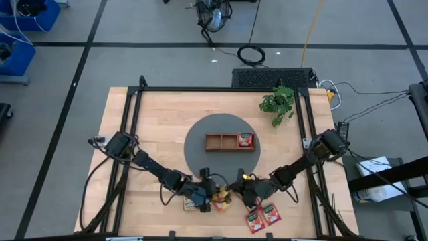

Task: Pick & Place Tea
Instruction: Put the yellow tea bag into the middle compartment of the wooden organizer

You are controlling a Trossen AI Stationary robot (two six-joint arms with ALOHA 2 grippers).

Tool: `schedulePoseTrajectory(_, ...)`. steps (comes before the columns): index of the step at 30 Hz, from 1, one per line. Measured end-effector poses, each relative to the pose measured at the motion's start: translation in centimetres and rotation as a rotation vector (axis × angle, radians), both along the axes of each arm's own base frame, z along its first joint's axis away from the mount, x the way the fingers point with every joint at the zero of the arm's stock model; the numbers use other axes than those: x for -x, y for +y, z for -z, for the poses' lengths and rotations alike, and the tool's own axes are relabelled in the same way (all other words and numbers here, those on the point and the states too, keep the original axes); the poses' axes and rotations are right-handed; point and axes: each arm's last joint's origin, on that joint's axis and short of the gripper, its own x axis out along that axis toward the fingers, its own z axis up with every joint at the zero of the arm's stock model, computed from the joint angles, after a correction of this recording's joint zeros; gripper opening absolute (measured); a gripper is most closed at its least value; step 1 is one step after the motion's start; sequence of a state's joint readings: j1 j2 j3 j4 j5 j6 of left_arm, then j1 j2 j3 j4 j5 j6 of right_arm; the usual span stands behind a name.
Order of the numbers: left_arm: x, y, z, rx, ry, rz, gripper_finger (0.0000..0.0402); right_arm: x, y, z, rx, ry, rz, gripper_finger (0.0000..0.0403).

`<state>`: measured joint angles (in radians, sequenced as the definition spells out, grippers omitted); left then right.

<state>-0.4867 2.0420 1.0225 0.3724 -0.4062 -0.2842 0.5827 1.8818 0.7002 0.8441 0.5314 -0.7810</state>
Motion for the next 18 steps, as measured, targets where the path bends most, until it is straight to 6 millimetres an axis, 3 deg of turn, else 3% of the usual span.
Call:
schedulePoseTrajectory(7,0.7,-0.6,-3.8,-0.037,-0.095,-0.005,0.0035,0.9,0.4,-2.9,0.052,-0.042,-0.003,0.0)
schedulePoseTrajectory(18,0.7,-1.2,-7.7,0.105,-0.305,-0.043,0.0035,4.4,2.5,-7.8,0.272,-0.141,-0.08,0.0)
